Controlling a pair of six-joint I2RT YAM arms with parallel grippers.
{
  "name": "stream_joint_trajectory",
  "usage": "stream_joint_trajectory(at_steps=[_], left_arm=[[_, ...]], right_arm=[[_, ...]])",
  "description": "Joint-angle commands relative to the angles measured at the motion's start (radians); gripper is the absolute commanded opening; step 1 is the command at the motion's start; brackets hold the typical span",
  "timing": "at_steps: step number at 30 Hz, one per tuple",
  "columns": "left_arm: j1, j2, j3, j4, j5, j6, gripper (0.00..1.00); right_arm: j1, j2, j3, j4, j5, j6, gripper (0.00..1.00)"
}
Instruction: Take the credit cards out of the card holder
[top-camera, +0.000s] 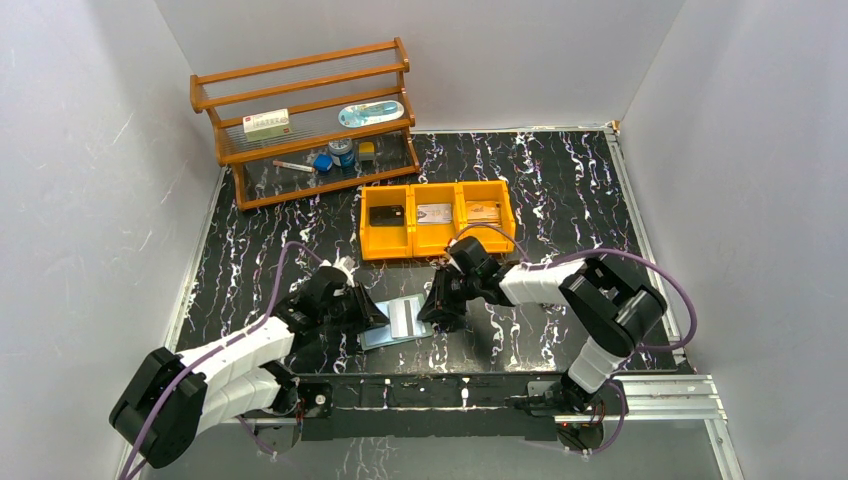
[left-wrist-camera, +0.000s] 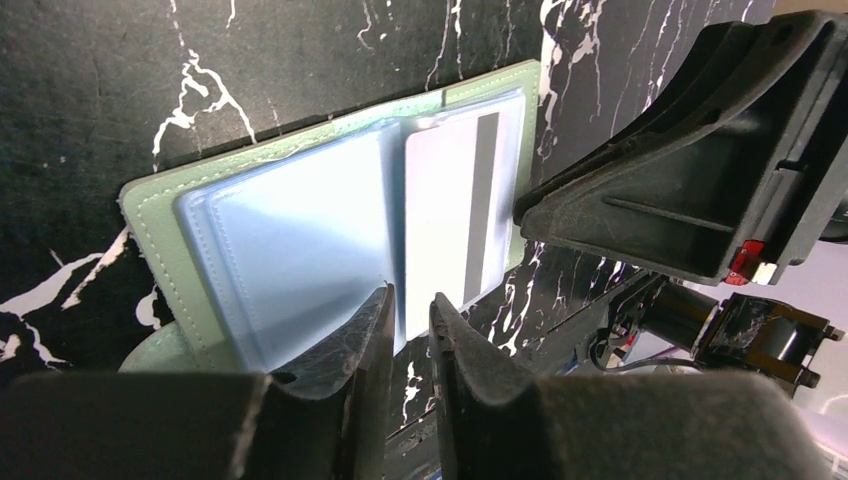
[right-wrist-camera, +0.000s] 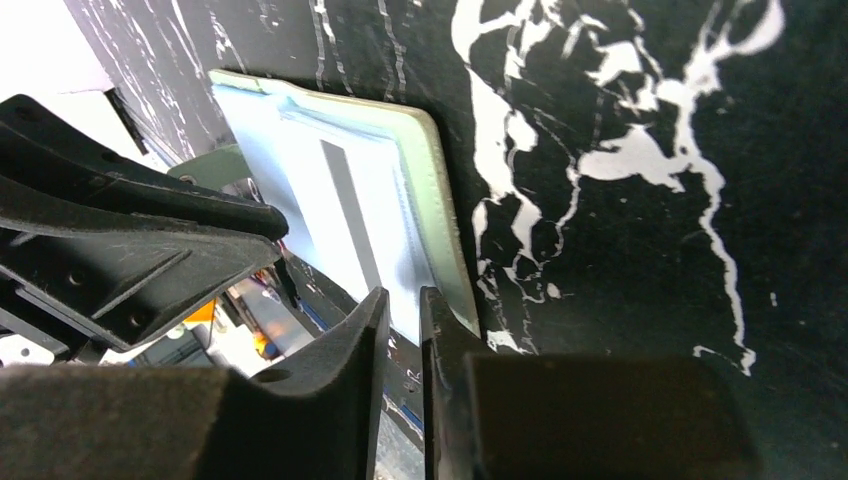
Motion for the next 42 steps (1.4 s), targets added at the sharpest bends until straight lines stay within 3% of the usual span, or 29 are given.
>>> stream_joint_trajectory(at_steps=[1,7,21,36,42], left_arm=[[0.005,-0.005,0.041,0.009,0.014,0.002,0.21],[0.005,0.004,0.047,0.015,0.016,0.0,0.27],[0.006,0.058,0.032,0.074,0.055,-0.014,0.35],[0.005,0.064,-0.08,0.097,-0.021,-0.17,0.39],[0.005,0.132,-0.114,0.251,0.056,-0.182,0.36]], right_arm=[[0.004,-0.062,0.08,-0.074,0.032,-0.073,0.29],[0.019,-0.065,0.136,-0.142,0.063,-0.119,0.32],[0.045,0.098,0.086,-0.023,-0.012,-0.071,0.34],[0.044,0.13,0.048,-0.034,0.009,-0.016,0.14],[0.045,0.138,0.048,-0.036,0.005,-0.011,0.12]])
